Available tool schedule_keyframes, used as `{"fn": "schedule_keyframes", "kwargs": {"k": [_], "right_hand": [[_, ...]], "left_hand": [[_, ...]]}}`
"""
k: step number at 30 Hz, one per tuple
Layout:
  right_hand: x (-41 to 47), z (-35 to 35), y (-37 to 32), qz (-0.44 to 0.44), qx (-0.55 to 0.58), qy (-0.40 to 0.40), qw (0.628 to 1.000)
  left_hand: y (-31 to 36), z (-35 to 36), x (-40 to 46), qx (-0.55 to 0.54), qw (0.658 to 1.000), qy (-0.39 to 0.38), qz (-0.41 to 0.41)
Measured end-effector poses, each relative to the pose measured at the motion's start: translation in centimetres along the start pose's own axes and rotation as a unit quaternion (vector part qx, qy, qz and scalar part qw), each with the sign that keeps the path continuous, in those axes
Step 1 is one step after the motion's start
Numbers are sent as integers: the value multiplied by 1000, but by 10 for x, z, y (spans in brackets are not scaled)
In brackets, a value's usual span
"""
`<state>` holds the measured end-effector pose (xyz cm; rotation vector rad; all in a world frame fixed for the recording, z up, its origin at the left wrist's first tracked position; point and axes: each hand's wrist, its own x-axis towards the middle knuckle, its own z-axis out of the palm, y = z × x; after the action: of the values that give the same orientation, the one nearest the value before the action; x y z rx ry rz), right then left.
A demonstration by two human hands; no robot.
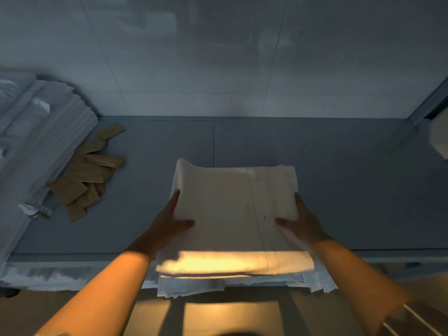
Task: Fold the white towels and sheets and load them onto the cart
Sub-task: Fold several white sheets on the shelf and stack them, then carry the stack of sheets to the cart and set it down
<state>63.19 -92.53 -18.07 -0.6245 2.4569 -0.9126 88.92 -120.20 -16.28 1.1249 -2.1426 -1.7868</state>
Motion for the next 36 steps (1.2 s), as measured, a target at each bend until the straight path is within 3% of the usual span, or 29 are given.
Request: {"fn": "schedule_keyframes", "kwargs": {"k": [8,13,20,24,28,36], "right_hand": [[-39,-21,21,62,18,76,995],[-96,-58,61,92,44,213,972],[-192,-122,141,171,88,296,935],[-265,-156,196,240,126,356,894],[-342,-186,248,303,142,392,857],[-478,-229,337,409,117,467,775]], "left_hand": [[33,27,4,98,992,-17,79],[67,89,15,133,977,-99,136],[113,225,6,172,937,-227,201],[133,322,-22,173,914,-315,186],[148,418,-64,211,870,-371,247],[160,590,-166,209,808,-489,252]]}}
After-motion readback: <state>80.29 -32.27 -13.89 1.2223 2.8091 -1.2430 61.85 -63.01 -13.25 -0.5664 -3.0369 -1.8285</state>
